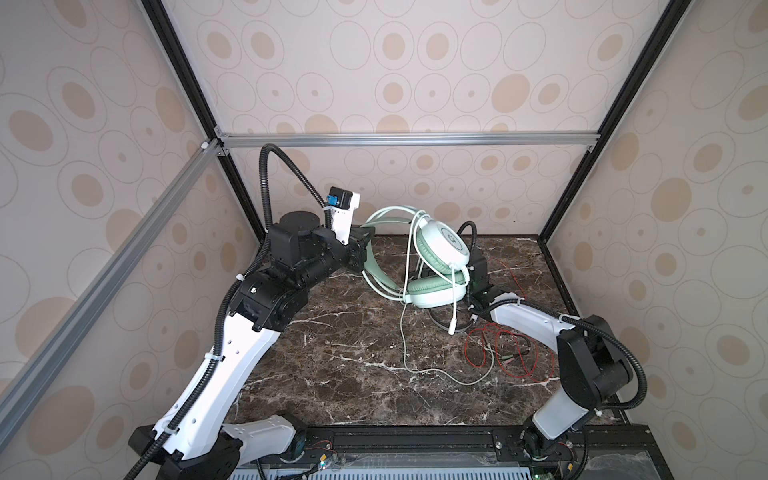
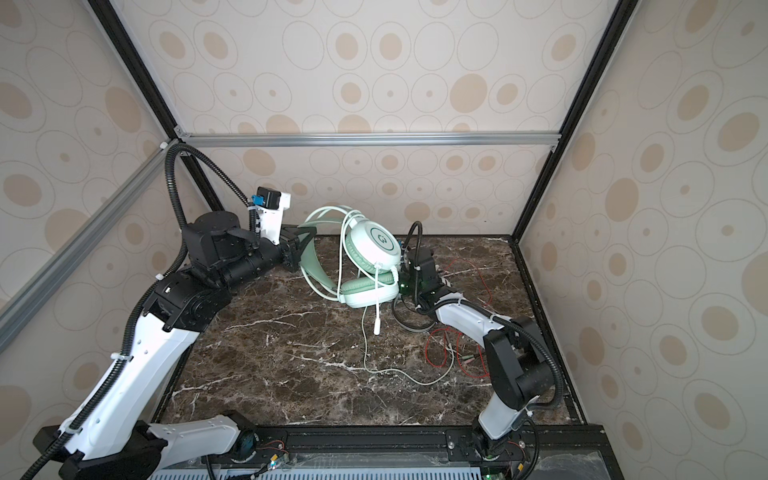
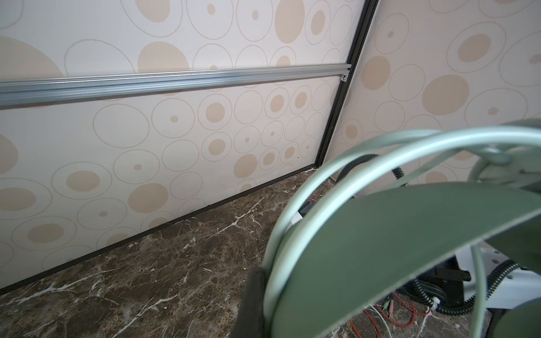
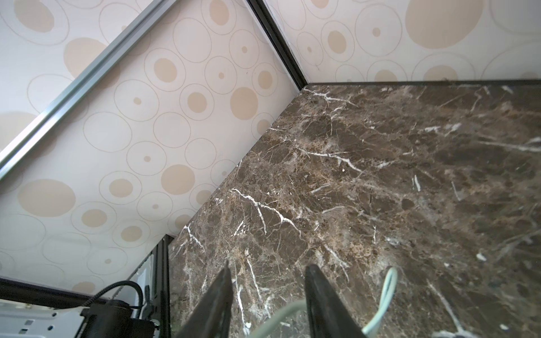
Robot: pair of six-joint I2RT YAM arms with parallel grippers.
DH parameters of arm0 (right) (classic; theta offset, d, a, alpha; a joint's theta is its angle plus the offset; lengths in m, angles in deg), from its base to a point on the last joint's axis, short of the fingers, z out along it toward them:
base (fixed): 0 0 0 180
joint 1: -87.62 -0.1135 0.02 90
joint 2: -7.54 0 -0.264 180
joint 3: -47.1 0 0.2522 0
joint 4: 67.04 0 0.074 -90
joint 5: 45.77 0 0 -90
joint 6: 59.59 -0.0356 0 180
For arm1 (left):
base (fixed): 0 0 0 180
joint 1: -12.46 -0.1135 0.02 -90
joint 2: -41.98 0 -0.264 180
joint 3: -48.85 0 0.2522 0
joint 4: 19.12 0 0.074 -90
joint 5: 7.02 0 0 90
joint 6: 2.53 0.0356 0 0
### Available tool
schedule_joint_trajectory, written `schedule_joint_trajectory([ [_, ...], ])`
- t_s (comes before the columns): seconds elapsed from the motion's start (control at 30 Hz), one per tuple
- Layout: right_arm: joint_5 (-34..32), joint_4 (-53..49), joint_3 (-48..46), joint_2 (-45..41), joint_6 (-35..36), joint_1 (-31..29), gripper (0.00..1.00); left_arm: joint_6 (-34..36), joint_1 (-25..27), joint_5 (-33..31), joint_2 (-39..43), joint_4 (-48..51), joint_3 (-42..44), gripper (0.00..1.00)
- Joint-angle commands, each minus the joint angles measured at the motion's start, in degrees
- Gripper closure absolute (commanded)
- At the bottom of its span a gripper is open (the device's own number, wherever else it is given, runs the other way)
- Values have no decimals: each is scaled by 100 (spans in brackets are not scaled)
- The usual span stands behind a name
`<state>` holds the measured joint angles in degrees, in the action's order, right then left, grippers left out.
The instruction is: Wrap the headphones
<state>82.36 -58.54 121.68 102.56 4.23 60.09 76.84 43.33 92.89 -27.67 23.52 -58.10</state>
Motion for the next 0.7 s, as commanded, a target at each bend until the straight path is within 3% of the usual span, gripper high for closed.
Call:
schedule_joint_trajectory([
  [0.0, 101, 452, -100, 86, -247, -4, 63, -436, 33, -15, -34, -432, -506, 100],
  [0.33, 107, 809, 0, 407, -470, -52, 65, -583, 22, 130, -264, -488, -735, 100],
  [0.67, 63, 1041, 264, 834, -647, -200, 57, -746, 11, 134, -286, -627, -671, 100],
])
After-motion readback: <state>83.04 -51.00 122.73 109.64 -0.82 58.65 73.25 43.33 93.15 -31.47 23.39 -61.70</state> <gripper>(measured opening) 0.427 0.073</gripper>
